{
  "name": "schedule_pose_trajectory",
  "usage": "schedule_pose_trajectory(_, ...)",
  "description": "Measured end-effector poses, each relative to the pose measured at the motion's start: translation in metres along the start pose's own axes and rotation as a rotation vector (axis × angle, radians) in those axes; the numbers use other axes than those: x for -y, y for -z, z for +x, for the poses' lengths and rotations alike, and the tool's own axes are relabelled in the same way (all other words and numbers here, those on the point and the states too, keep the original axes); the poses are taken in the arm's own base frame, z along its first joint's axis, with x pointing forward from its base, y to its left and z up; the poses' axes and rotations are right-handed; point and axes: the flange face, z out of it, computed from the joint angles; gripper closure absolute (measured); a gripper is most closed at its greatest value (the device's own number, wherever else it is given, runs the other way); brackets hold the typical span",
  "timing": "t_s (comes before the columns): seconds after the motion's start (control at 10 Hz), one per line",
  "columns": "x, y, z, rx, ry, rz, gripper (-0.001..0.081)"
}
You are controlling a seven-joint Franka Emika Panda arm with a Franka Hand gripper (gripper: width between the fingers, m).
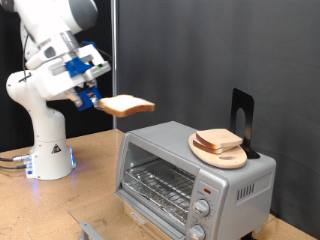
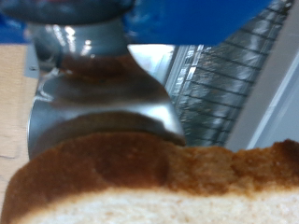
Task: Make a piece of toast with the oven
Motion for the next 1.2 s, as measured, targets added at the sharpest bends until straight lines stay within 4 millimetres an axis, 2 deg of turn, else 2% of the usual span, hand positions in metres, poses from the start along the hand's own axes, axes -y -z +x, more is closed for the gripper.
schedule_pose_trajectory(0.2,-0.013,-0.002,0.003,0.02,-0.002,-0.008,0.042)
schedule_pose_trajectory(0.5,-0.014,-0.006,0.003,0.03,-0.006,-0.001,0.042)
schedule_pose_trajectory(0.6,-0.015,-0.015,0.0,0.01,-0.007,-0.011,0.042)
schedule_pose_trajectory(0.9,-0.028,-0.068,-0.013,0.032,-0.016,-0.12,0.042)
schedule_pose_trajectory(1.2,-0.05,-0.111,-0.011,0.095,-0.03,-0.166,0.042)
